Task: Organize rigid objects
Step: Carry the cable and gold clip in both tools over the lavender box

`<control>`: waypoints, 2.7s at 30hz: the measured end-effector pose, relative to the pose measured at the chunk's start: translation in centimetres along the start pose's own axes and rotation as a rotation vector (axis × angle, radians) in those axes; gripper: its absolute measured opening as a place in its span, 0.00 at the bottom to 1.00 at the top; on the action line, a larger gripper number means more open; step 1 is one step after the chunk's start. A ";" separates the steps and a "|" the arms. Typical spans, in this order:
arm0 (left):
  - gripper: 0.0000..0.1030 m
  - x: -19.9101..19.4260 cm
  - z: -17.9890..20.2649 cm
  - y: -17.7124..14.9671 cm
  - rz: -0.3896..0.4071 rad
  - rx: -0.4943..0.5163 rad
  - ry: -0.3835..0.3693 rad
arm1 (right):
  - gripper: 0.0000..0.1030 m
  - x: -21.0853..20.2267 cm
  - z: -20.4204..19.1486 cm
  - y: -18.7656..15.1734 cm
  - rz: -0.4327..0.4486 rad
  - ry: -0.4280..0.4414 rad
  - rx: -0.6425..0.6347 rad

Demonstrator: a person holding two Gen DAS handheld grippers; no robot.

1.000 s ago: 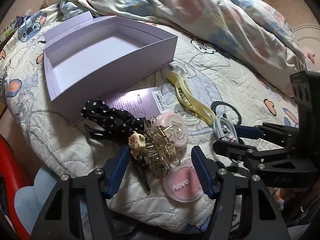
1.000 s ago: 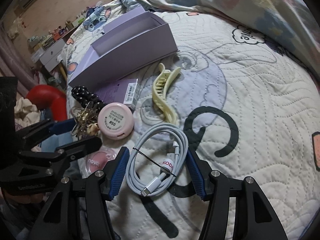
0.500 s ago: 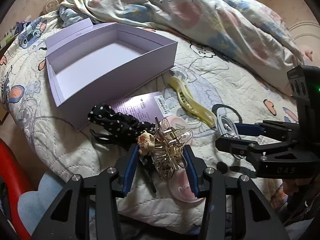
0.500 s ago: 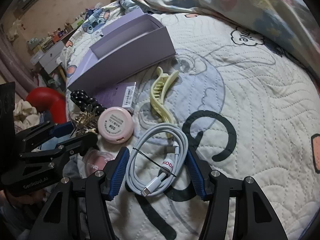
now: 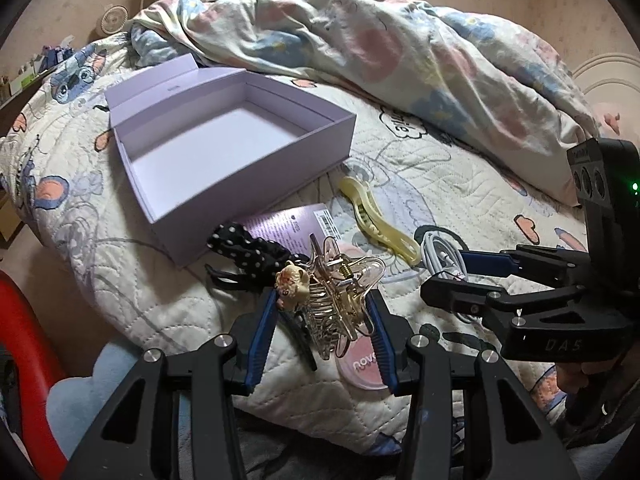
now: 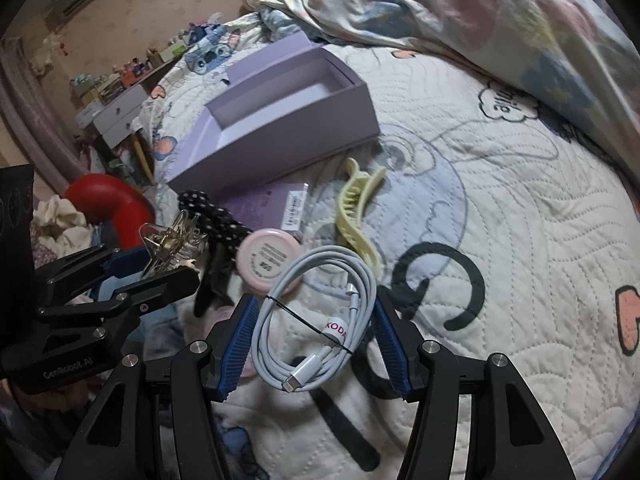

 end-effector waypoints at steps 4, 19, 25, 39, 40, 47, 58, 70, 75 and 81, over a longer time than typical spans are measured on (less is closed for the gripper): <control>0.43 -1.0 -0.3 0.3 0.018 -0.010 0.008 | 0.56 -0.2 -0.9 0.4 0.012 0.013 -0.017; 0.43 -3.5 -2.5 2.6 0.090 -0.056 0.048 | 0.56 -0.5 -4.9 3.1 0.080 0.101 -0.105; 0.43 -3.8 -3.5 3.9 0.114 -0.061 0.065 | 0.56 -0.1 -5.9 4.8 0.103 0.126 -0.140; 0.43 -2.8 -6.2 7.1 0.131 -0.077 0.080 | 0.56 1.2 -6.7 9.0 0.134 0.156 -0.189; 0.43 -2.6 -6.4 7.3 0.131 -0.078 0.082 | 0.56 1.5 -6.7 9.3 0.134 0.157 -0.190; 0.43 -1.3 -7.8 9.0 0.128 -0.088 0.095 | 0.56 3.0 -6.4 11.6 0.135 0.171 -0.207; 0.43 0.7 -9.3 11.4 0.119 -0.104 0.098 | 0.56 4.8 -5.8 14.8 0.147 0.181 -0.237; 0.43 3.4 -11.7 13.8 0.106 -0.108 0.137 | 0.56 7.3 -5.1 18.3 0.143 0.166 -0.273; 0.43 4.5 -12.9 14.9 0.099 -0.107 0.157 | 0.56 8.5 -4.8 19.8 0.134 0.160 -0.279; 0.43 5.8 -14.2 16.3 0.090 -0.114 0.167 | 0.56 9.9 -4.4 21.4 0.123 0.156 -0.286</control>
Point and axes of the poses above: each gripper's, at about its wrist camera, not at the fingertips, and x roughly the way its jaws point, z to its right, y to its top, the point moved 4 cm from there along x, roughly the way its jaws point, and after that the axes turned 1 degree about y, right-handed, at the moved point
